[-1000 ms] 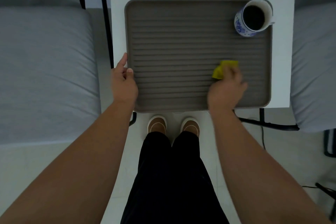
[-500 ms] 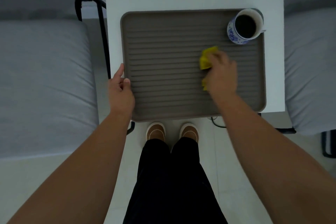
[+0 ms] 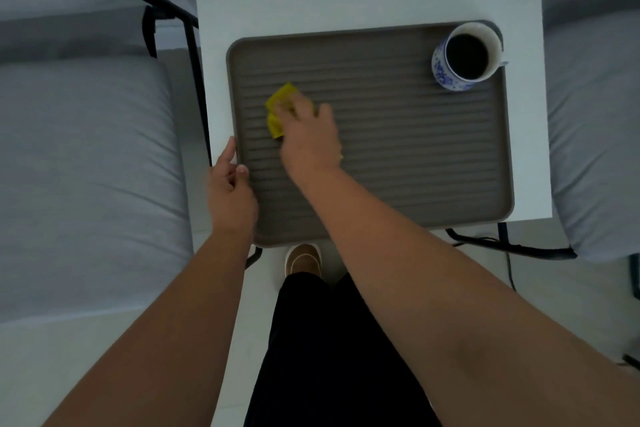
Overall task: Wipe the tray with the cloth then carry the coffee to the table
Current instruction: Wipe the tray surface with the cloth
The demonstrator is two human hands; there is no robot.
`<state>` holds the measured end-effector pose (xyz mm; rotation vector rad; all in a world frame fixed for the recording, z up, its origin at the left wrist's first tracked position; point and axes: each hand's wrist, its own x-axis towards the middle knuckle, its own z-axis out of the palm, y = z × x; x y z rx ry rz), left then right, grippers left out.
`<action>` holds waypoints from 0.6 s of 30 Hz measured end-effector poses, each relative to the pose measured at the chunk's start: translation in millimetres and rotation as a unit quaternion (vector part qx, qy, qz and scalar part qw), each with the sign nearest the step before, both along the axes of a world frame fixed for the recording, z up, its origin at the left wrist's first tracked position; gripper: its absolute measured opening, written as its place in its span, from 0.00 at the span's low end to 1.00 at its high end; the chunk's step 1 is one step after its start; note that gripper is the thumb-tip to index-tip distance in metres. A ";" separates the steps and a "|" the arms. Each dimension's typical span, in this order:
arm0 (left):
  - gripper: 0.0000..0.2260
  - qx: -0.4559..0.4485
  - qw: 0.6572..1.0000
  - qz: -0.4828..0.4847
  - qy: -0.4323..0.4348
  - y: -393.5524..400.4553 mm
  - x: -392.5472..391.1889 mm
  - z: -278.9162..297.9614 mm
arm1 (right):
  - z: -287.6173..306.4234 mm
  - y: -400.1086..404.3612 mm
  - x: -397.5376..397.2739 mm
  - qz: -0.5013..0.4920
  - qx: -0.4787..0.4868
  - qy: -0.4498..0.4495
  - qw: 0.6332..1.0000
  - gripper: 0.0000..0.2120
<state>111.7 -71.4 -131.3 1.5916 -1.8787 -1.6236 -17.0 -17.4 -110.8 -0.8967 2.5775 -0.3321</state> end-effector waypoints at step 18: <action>0.22 0.033 0.999 0.030 0.018 -2.7 -0.2 -5.0 | -2.5 -38.1 -54.1 -0.054 0.022 0.038 0.998 0.24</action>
